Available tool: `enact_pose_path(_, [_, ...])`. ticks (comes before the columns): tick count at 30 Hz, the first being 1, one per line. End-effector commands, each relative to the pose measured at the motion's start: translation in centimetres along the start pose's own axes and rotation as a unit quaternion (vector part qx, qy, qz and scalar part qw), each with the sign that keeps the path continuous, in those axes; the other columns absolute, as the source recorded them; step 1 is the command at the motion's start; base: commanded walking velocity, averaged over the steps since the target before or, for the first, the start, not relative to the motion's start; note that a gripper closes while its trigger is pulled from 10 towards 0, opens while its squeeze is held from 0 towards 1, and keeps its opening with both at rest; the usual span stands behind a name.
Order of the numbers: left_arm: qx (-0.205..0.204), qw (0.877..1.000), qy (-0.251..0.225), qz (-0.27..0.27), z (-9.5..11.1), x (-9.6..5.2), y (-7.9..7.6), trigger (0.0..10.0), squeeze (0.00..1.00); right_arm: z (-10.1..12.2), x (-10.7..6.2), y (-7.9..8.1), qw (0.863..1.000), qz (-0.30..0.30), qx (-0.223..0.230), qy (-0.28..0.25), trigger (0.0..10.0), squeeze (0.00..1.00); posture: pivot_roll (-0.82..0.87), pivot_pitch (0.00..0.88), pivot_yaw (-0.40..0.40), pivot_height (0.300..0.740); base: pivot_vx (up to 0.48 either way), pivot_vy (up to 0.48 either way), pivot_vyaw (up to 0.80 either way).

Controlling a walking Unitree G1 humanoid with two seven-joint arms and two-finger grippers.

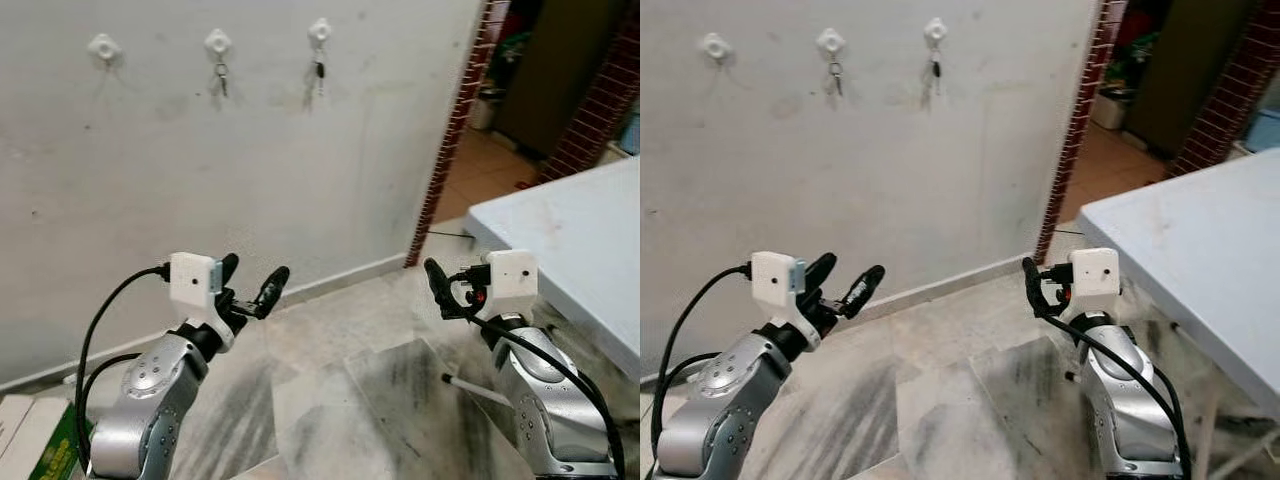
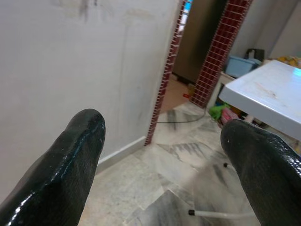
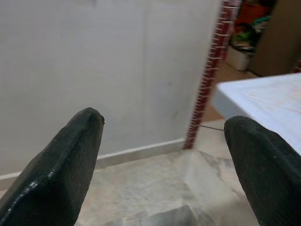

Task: Hang keys on a hook

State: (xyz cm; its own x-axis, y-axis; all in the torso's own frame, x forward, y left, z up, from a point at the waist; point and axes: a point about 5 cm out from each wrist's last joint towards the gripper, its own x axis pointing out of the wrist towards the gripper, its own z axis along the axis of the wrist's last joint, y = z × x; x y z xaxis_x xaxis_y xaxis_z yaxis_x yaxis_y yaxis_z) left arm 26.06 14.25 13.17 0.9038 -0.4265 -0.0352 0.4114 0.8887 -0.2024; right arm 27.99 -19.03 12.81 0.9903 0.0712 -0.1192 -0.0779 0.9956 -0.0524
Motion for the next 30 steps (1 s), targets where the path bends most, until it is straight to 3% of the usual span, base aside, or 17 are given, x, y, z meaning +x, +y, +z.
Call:
enact_pose_path(1, [0.003, 1.0, 0.007, -0.005, 0.0, 0.2, 0.0, 10.0, 0.0, 0.7, 0.0, -0.2, 1.0, -0.003, -0.003, -0.014, 10.0, 0.0, -0.02, 0.049, 0.016, 0.74, 0.0, 0.48, 0.0])
enact_pose_path(7, [0.008, 1.0, 0.009, -0.008, 0.0, 0.1, -0.1, 10.0, 0.0, 0.8, 0.1, -0.2, 1.0, -0.009, -0.01, -0.013, 10.0, 0.0, -0.01, 0.053, 0.016, 0.74, 0.0, 0.48, 0.0])
enact_pose_path(14, [0.01, 1.0, 0.013, -0.017, -0.1, 0.3, -0.3, 10.0, 0.0, 1.3, 0.2, -1.5, 0.997, -0.062, -0.043, -0.016, 10.0, 0.0, -0.02, 0.064, 0.024, 0.74, 0.0, 0.48, 0.0])
enact_pose_path(22, [0.009, 1.0, 0.018, -0.02, -0.1, 0.4, -0.3, 10.0, 0.0, 1.4, 0.2, -1.9, 0.995, -0.081, -0.052, -0.015, 10.0, 0.0, -0.02, 0.067, 0.025, 0.74, 0.0, 0.48, 0.0])
enact_pose_path(30, [0.002, 1.0, 0.015, -0.026, 0.0, 0.5, -0.4, 10.0, 0.0, 1.3, 0.3, -2.1, 0.994, -0.091, -0.054, -0.008, 10.0, 0.0, -0.02, 0.063, 0.027, 0.74, 0.0, 0.031, -0.34])
